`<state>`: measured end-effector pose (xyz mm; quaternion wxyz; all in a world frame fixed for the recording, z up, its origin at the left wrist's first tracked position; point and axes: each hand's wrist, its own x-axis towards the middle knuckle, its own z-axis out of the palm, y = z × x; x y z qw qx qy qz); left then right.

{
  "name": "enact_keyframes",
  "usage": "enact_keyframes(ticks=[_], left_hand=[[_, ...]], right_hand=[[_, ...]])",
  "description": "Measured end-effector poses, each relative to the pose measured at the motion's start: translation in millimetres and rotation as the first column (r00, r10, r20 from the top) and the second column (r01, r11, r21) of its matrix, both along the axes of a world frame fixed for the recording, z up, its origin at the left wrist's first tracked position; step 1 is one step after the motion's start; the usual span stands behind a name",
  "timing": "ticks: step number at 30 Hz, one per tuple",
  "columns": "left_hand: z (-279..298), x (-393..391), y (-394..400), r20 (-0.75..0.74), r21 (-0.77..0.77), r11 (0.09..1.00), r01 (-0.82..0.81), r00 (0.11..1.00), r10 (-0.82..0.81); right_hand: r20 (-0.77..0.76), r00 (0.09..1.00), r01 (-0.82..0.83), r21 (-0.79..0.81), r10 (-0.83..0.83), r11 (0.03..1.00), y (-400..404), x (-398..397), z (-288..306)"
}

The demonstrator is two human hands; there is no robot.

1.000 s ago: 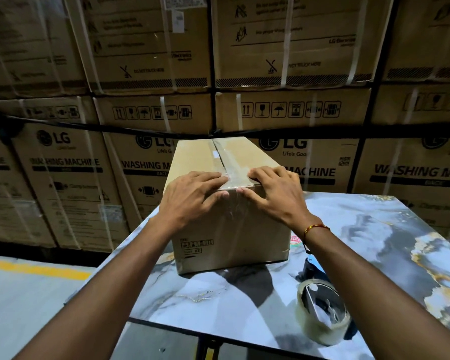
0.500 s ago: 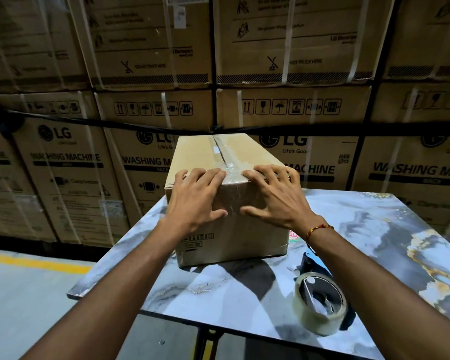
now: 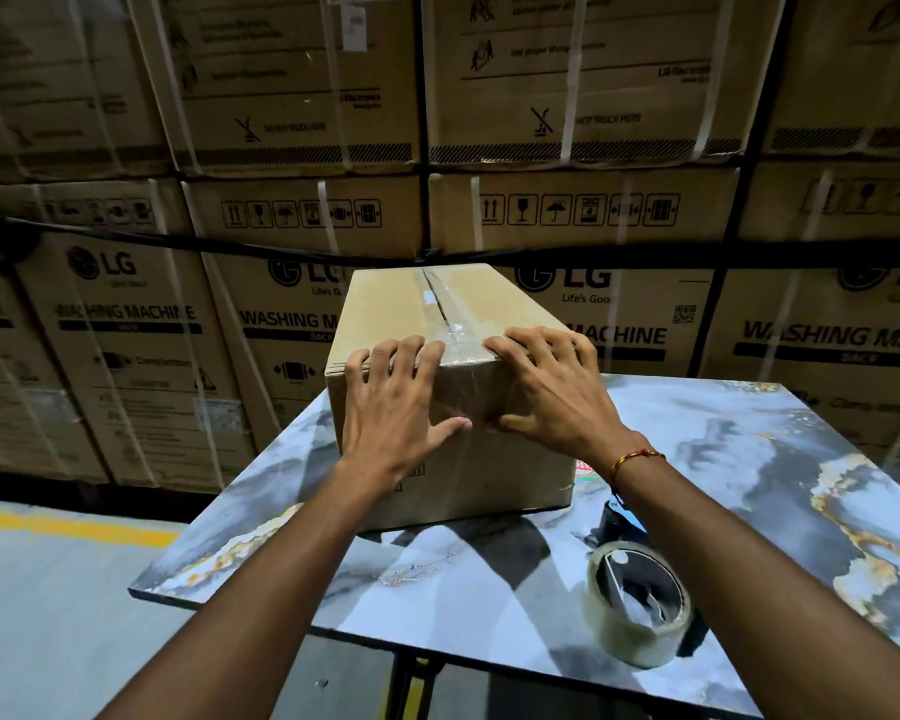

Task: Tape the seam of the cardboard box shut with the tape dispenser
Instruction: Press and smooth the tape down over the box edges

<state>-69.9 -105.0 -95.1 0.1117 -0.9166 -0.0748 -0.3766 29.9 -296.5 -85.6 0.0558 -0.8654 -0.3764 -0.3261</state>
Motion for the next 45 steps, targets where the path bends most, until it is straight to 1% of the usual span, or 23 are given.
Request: enact_keyframes(ticks=[10, 14, 16, 20, 22, 25, 29, 32, 34, 36, 38, 41, 42, 43, 45], left_hand=[[5, -3, 6, 0.013, -0.027, 0.997, 0.069, 0.998, -0.069], [15, -3, 11, -0.039, -0.070, 0.995, 0.075, 0.996, -0.078], [27, -2, 13, -0.096, -0.104, 0.992, 0.066, 0.992, -0.076], [56, 10, 14, -0.254, -0.230, 0.972, 0.055, 0.961, -0.114], [68, 20, 15, -0.358, -0.290, 0.957, 0.023, 0.925, -0.131], [82, 36, 23, -0.506, -0.336, 0.940, -0.054, 0.853, -0.131], [82, 51, 32, -0.596, -0.406, 0.903, -0.137, 0.789, -0.149], [77, 51, 30, -0.564, -0.409, 0.904, -0.127, 0.814, -0.141], [77, 49, 33, -0.504, -0.410, 0.911, -0.037, 0.842, -0.193], [75, 48, 39, -0.497, -0.413, 0.910, 0.041, 0.827, -0.263], [73, 49, 41, -0.528, -0.415, 0.910, 0.016, 0.810, -0.255], [73, 48, 30, -0.562, -0.362, 0.928, -0.089, 0.815, -0.142], [72, 47, 25, -0.527, -0.338, 0.936, -0.094, 0.843, -0.106], [70, 43, 20, -0.450, -0.320, 0.943, -0.089, 0.890, -0.069], [64, 37, 12, -0.198, -0.354, 0.935, -0.038, 0.980, -0.035]], right_hand=[[-0.055, 0.998, -0.007, -0.008, 0.007, 1.000, -2, -3, 4], [-0.077, 0.997, -0.021, 0.006, 0.021, 1.000, -2, -3, 7], [-0.084, 0.996, -0.027, 0.015, 0.028, 1.000, -3, -3, 8], [-0.092, 0.995, -0.026, 0.026, 0.028, 0.999, -2, -2, 7], [-0.081, 0.996, -0.027, 0.033, 0.030, 0.999, -2, -1, 5], [-0.077, 0.996, -0.033, 0.039, 0.036, 0.999, -2, 0, 4], [-0.064, 0.997, -0.049, 0.056, 0.052, 0.997, -2, 0, 3], [-0.072, 0.996, -0.054, 0.059, 0.059, 0.997, -3, 0, 3], [-0.075, 0.995, -0.060, 0.063, 0.064, 0.996, -2, 0, 3], [-0.079, 0.995, -0.060, 0.058, 0.064, 0.997, -2, 1, 3], [-0.082, 0.995, -0.055, 0.050, 0.059, 0.997, -3, 0, 4], [-0.095, 0.993, -0.061, 0.047, 0.066, 0.997, -4, 3, 3], [-0.107, 0.992, -0.065, 0.045, 0.070, 0.997, -4, 4, 4], [-0.123, 0.990, -0.069, 0.043, 0.074, 0.997, -5, 7, 4], [-0.151, 0.984, -0.087, 0.048, 0.093, 0.995, -7, 11, 7]])
